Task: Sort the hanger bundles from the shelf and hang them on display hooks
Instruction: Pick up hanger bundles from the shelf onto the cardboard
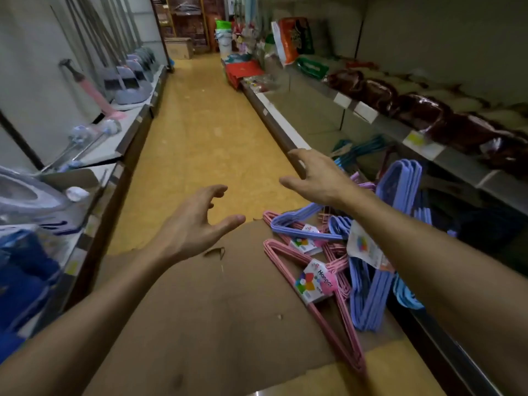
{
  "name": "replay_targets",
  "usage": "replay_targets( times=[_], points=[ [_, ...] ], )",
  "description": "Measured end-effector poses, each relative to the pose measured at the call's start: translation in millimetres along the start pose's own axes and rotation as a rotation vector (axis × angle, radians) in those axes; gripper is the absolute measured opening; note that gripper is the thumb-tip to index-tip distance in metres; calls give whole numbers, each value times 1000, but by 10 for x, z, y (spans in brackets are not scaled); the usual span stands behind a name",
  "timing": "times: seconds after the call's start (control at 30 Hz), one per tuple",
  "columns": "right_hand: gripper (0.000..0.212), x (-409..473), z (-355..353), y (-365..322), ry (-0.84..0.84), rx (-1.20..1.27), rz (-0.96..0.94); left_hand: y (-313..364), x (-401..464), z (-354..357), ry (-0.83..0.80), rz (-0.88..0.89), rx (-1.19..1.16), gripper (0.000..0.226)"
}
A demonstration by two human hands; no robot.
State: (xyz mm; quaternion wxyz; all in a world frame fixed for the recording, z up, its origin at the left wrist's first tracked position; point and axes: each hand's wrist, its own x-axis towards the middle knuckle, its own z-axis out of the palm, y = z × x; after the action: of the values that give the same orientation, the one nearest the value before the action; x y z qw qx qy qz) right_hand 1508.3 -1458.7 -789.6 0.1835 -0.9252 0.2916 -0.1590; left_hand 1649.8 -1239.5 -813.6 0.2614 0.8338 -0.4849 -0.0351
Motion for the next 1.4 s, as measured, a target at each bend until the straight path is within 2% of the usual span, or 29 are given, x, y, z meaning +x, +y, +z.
replay_targets(
  times=[0.23, 0.33, 0.43, 0.5, 0.6, 0.67, 0.77, 0.83, 0.93, 1.0, 1.03, 1.1, 1.17, 1.4],
  points=[
    [67, -209, 234, 370, 35, -105, -1, 129, -54, 527, 100, 61, -185, 76],
    [65, -262, 229, 518, 82, -122, 33, 174, -47, 775, 141, 41, -295, 62],
    [63, -302, 172, 711, 161, -119, 75, 218, -6, 1018, 89, 32, -329, 59],
    [61, -305, 84, 874, 206, -228, 95, 235, 61, 1136, 71, 56, -322, 57],
    [57, -282, -141, 1167, 240, -522, 90, 269, 167, 1286, 57, 67, -338, 56],
    [55, -260, -309, 1374, 272, -560, 168, 305, 217, 1380, 52, 71, -363, 54],
    [58, -239, -399, 1680, 270, -394, 351, 367, 265, 1510, 48, 57, -439, 50],
    [68, -235, -353, 1832, 244, -191, 393, 406, 282, 1594, 31, 46, -487, 46],
    [78, -207, -259, 1949, 323, 154, 408, 454, 297, 1722, 9, 38, -551, 39],
    [73, -177, -194, 1972, 397, 336, 425, 472, 316, 1812, -1, 30, -588, 34],
    [64, -155, -158, 1983, 433, 400, 420, 480, 325, 1856, -11, 25, -600, 33],
    [40, -119, -95, 1977, 512, 445, 394, 491, 347, 1936, -39, 15, -623, 33],
    [26, -98, -53, 1933, 575, 405, 367, 508, 359, 2012, -66, 2, -650, 35],
    [16, -220, -173, 1605, 688, 309, 320, 573, 228, 2111, -104, -91, -808, 24]
  ],
)
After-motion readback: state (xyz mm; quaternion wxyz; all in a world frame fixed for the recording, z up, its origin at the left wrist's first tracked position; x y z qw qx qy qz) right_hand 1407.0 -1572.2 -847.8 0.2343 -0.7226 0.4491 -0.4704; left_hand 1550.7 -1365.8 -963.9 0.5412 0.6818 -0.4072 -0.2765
